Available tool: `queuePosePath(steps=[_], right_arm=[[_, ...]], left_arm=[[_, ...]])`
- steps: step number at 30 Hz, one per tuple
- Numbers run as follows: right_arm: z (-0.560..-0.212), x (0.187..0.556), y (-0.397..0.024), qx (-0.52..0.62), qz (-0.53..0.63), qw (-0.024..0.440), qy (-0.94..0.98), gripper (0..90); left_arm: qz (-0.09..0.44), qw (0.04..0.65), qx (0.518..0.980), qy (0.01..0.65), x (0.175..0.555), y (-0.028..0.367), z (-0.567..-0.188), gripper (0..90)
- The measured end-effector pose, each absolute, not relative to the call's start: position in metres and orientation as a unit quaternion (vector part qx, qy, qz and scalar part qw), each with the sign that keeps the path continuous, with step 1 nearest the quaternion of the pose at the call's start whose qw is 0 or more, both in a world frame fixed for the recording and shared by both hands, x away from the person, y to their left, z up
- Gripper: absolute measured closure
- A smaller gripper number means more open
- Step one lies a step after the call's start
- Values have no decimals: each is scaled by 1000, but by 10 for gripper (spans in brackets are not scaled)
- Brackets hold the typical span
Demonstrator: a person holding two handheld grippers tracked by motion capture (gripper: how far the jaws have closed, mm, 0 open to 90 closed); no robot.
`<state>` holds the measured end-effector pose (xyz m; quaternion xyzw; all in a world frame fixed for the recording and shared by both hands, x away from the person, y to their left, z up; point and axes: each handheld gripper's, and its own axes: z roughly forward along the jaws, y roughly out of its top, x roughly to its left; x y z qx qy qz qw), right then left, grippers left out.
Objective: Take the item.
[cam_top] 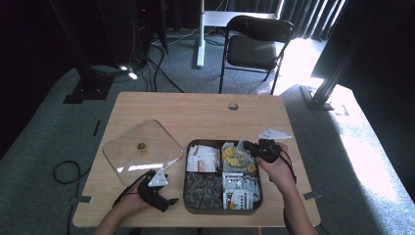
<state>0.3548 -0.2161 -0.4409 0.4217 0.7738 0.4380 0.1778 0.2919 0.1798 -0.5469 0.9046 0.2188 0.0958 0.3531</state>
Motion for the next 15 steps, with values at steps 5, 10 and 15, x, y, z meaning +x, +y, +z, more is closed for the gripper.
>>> queuePosePath(steps=[5,10,15], right_arm=[[-431,354,-217,420,449,183,767,896],[-424,356,-219,418,454,189,764,896],[-417,357,-223,420,460,193,758,896]], left_arm=[[96,354,904,220,292,180,-547,22],[96,354,904,220,292,180,-547,22],[96,354,904,220,292,180,-547,22]])
